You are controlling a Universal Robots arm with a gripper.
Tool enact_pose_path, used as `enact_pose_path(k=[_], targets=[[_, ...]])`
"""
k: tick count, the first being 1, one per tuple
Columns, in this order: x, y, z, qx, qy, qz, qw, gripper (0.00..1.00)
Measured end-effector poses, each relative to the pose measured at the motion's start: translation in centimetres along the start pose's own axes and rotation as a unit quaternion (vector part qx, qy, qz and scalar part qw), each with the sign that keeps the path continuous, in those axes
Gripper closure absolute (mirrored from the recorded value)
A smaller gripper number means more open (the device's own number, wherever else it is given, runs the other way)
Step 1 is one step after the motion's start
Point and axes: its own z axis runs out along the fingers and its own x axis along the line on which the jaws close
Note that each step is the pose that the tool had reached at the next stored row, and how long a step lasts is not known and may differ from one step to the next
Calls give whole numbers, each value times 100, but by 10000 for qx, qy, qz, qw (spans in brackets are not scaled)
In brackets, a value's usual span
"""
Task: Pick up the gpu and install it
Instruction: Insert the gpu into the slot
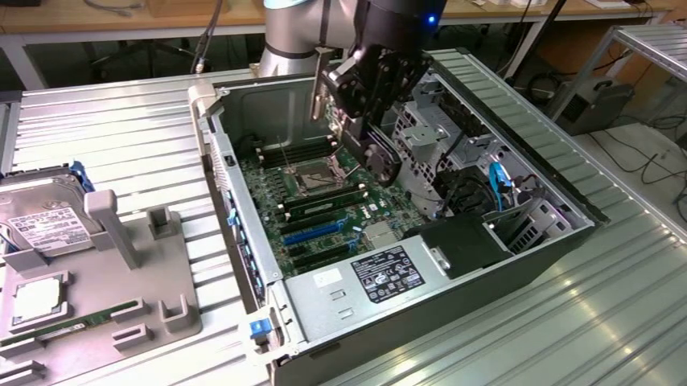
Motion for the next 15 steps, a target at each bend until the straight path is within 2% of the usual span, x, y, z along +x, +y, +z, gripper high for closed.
enact_pose_path(k=[3, 4, 8, 11, 14, 15], targets=[[0, 0, 4, 2, -7, -295, 9996, 74], [0, 0, 7, 3, -12, -491, 9988, 74], [0, -1, 13, 6, -20, -854, 9963, 74], [0, -1, 17, 8, -26, -1128, 9936, 74], [0, -1, 23, 9, -31, -1395, 9902, 74], [0, -1, 25, 10, -33, -1538, 9881, 74]])
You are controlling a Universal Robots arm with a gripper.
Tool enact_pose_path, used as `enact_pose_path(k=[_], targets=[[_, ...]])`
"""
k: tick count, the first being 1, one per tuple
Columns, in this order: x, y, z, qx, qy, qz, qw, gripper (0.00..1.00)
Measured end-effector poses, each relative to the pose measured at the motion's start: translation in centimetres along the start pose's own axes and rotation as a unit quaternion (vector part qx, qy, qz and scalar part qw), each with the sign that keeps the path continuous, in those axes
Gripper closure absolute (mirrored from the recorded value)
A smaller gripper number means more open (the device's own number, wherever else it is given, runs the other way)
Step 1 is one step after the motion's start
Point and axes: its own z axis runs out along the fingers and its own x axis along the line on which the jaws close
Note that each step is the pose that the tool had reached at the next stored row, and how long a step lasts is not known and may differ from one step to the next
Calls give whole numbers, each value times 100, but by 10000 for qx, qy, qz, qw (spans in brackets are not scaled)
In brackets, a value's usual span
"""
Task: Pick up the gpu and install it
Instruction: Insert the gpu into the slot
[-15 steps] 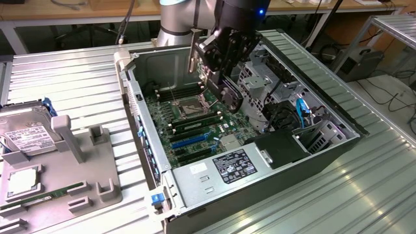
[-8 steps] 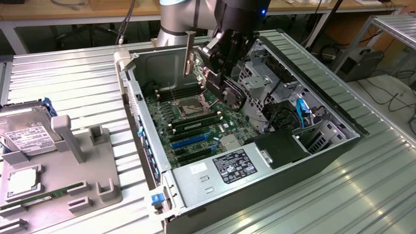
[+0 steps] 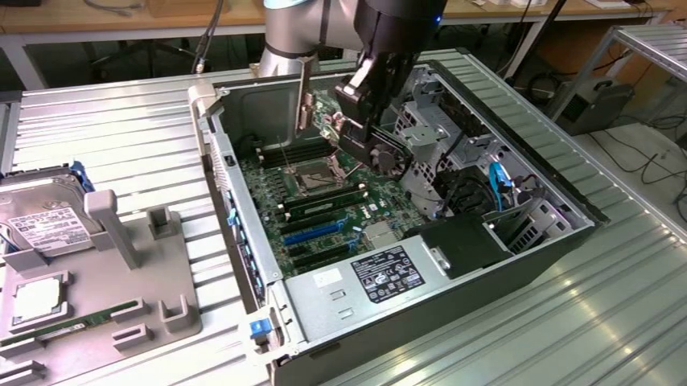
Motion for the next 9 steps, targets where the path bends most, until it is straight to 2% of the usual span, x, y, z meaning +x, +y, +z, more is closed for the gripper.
enact_pose_path(k=[1, 5, 9], targets=[[0, 0, 4, 0, -3, -169, 9999, 74], [1, 0, 13, -2, -3, -545, 9985, 74], [1, 0, 24, -6, 0, -931, 9957, 74]])
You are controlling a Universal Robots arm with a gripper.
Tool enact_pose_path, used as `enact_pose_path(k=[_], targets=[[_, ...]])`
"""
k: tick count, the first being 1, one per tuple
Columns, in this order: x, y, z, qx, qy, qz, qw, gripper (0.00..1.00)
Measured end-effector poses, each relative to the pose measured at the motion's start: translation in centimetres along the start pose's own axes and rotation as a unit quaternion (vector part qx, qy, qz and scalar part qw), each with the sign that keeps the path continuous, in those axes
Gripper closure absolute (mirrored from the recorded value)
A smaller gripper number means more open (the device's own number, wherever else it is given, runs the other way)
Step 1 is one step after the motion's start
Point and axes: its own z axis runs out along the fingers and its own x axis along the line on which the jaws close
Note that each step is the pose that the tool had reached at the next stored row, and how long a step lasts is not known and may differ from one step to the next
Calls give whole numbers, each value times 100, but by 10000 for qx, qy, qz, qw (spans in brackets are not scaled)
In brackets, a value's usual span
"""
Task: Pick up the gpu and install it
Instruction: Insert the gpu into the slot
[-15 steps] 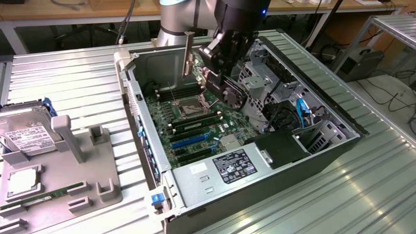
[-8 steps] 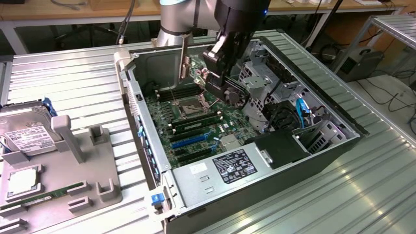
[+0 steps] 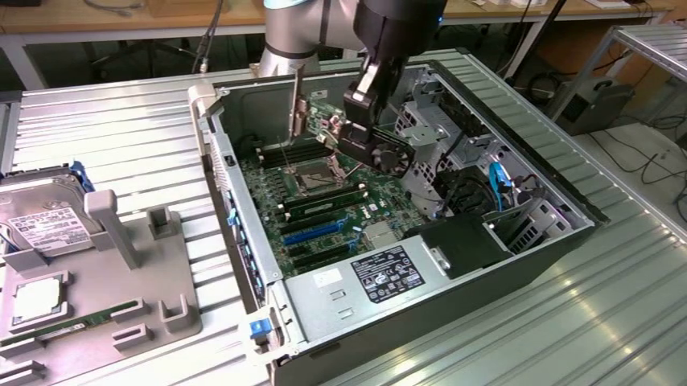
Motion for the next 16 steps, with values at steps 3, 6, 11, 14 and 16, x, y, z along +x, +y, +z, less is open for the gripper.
enact_pose_path(k=[3, 6, 11, 14, 16], targets=[[0, 0, 9, -5, 4, -295, 9996, 74], [1, 0, 18, -9, 7, -578, 9983, 74], [1, -1, 35, -20, 16, -1125, 9936, 74], [1, -1, 48, -28, 23, -1520, 9884, 74], [2, -1, 57, -34, 27, -1788, 9839, 74]])
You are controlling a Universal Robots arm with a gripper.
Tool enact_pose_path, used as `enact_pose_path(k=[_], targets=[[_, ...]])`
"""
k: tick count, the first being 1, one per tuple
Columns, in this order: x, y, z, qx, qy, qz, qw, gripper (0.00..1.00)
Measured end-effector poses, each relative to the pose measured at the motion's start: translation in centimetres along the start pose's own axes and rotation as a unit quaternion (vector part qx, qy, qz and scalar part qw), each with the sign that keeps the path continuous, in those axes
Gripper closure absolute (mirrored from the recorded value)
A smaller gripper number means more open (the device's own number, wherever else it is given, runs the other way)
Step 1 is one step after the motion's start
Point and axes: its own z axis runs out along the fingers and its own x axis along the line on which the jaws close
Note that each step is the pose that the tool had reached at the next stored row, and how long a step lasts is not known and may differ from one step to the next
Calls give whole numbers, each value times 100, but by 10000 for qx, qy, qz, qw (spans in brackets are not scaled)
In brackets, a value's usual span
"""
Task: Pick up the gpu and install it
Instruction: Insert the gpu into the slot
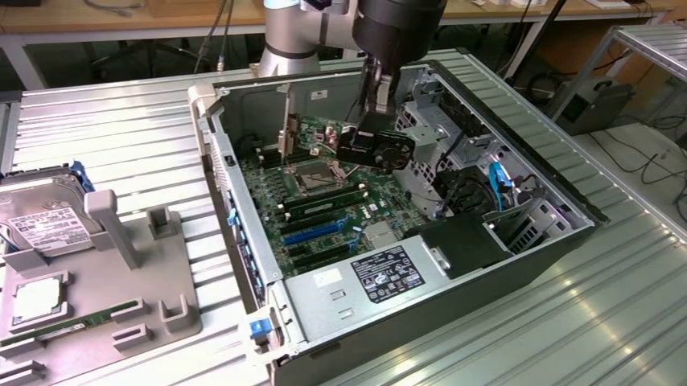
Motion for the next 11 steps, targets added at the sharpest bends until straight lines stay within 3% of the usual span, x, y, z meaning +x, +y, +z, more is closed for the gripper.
enact_pose_path(k=[3, 6, 11], targets=[[0, 0, 13, -9, 6, -349, 9994, 74], [1, 0, 25, -17, 12, -665, 9978, 74], [1, -1, 48, -31, 23, -1196, 9928, 74]])
